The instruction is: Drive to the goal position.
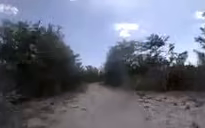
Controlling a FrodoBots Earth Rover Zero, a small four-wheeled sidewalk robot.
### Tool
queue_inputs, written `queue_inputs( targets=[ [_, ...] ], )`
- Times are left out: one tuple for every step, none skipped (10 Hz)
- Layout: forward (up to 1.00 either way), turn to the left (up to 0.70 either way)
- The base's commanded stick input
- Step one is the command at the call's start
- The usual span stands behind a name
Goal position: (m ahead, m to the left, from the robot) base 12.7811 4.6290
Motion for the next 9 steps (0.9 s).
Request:
queue_inputs(
  targets=[
    [0.85,0.00],
    [0.85,0.00],
    [0.85,0.00],
    [0.85,0.00],
    [0.85,0.00],
    [0.85,0.00],
    [0.85,0.00],
    [0.85,0.00],
    [0.85,0.00]
  ],
)
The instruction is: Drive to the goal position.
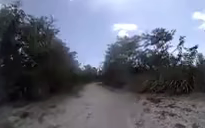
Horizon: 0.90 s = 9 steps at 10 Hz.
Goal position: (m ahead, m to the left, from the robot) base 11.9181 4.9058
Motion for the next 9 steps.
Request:
queue_inputs(
  targets=[
    [0.85,0.00],
    [0.85,0.00],
    [0.85,0.00],
    [0.85,0.00],
    [0.85,0.00],
    [0.85,0.00],
    [0.85,0.00],
    [0.85,0.00],
    [0.85,0.00]
  ],
)
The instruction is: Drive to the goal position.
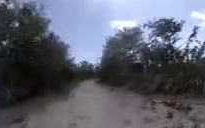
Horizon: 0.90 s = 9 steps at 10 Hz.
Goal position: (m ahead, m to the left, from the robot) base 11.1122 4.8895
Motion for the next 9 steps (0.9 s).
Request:
queue_inputs(
  targets=[
    [0.85,0.00],
    [0.85,0.00],
    [0.85,0.00],
    [0.85,0.00],
    [0.85,0.00],
    [0.85,0.00],
    [0.85,0.00],
    [0.85,0.00],
    [0.85,0.00]
  ],
)
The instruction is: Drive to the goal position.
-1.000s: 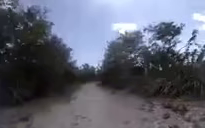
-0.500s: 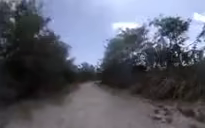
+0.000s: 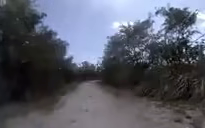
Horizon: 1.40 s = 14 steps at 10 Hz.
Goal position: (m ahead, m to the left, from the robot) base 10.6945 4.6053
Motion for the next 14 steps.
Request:
queue_inputs(
  targets=[
    [0.85,0.00],
    [0.85,0.00],
    [0.85,0.00],
    [0.85,0.00],
    [0.85,0.00],
    [0.85,0.00],
    [0.85,0.00],
    [0.85,0.00],
    [0.85,0.00],
    [0.85,0.00],
    [0.85,0.00],
    [0.85,0.00],
    [0.85,0.00],
    [0.85,0.00]
  ],
)
